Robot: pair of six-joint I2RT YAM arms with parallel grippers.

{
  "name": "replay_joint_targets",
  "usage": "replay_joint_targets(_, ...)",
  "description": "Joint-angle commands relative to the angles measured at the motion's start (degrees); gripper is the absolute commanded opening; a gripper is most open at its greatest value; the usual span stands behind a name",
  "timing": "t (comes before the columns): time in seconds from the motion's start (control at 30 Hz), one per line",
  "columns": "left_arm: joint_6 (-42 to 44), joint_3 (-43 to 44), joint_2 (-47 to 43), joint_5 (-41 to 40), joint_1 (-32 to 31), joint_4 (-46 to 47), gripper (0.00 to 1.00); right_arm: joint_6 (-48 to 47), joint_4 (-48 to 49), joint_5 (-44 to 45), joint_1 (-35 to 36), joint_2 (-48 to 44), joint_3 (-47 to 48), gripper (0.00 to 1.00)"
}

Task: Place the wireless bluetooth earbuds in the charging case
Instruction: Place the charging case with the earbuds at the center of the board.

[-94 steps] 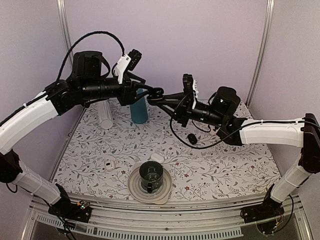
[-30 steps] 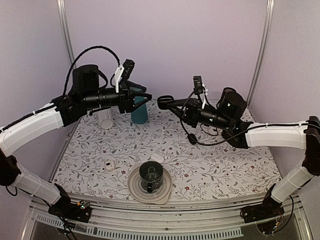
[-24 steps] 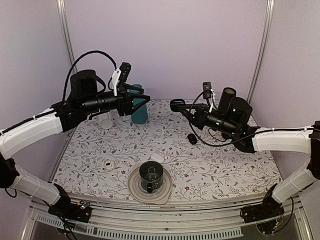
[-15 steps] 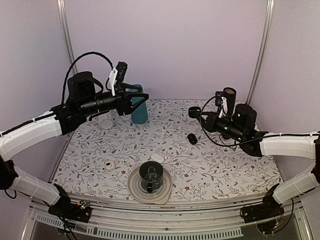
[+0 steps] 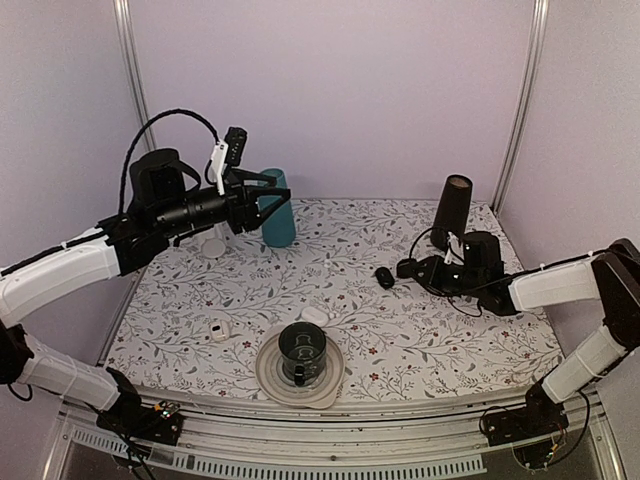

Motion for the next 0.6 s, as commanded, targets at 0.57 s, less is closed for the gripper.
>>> replay_joint_targets(0.57,-3.51,-5.33,-3.41,-0.29,4.14,3.21,0.59,9.33,-1.83,-10.37,-0.66,15.09,4.53,0.12)
